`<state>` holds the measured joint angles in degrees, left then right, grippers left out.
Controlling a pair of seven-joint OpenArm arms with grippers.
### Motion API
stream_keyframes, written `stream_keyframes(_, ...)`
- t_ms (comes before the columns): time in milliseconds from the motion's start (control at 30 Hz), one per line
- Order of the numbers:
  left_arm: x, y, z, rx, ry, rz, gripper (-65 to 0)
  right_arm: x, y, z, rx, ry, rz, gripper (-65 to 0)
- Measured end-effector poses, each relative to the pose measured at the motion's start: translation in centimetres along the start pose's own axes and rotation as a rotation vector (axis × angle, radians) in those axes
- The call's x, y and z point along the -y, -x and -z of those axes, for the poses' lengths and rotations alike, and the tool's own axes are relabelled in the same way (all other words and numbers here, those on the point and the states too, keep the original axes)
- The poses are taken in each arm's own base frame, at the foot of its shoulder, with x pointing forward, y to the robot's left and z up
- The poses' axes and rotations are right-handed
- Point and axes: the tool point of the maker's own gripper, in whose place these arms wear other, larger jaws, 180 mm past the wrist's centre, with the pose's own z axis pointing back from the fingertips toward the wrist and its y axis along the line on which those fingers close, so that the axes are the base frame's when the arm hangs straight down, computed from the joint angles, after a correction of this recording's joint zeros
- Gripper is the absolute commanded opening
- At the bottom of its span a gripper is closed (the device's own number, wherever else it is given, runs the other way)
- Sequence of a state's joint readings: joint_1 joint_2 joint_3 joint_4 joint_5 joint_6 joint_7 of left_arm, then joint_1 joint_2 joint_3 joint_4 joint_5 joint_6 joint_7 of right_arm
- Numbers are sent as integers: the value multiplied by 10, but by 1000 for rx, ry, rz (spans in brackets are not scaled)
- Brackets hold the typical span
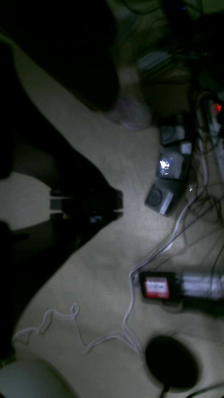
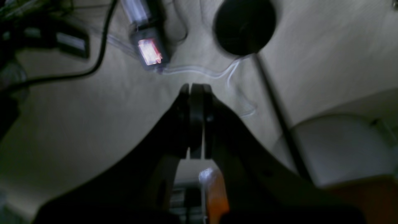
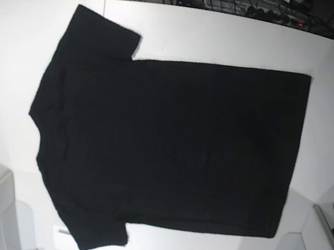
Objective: Fold the T-shirt properly
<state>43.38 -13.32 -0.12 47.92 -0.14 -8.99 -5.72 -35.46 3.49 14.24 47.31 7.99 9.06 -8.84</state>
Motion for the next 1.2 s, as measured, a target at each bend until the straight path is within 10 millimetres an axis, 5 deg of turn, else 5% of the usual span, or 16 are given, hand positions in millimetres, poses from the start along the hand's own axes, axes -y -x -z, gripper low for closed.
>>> stream_keyframes(100,-11,-25,-28,120,-9,-59,-650,-13,-16,-26,74,-22,24,-650)
stream_keyframes(300,-91,-83,-101,347,-173,-187,-650,12,-76,-97,301,73,83,-650)
stream_keyframes(433,-91,-123,-142,475,-165,-158,-650,-1,-128,-141,489,38,93,-650)
stream_keyframes(533,-109,-159,-166,589,-226,-145,-650,-8,-164,-166,606,-29,173,-650)
stream_keyframes(667,-110,-191,-174,680,-245,-179,-650,-15,-216,-213,793,-147,219,-650)
stream_keyframes(700,-108,-197,-174,705,-246,-201,-650,-19,-221,-220,806,-183,232,-566)
stream_keyframes(767,-103,-206,-173,729,-228,-216,-650,-23,-224,-222,768,-250,243,-383)
stream_keyframes(833,-112,-206,-171,707,-255,-220,-650,-26,-232,-222,732,-318,246,-267)
stream_keyframes(900,-120,-207,-171,702,-272,-235,-650,-26,-250,-227,758,-385,276,-248)
stream_keyframes(1067,-139,-212,-179,758,-222,-487,-326,-23,-277,-216,767,-477,285,-279)
stream_keyframes(1200,-142,-221,-184,787,-90,-579,-214,-14,-286,-198,743,-468,317,-279)
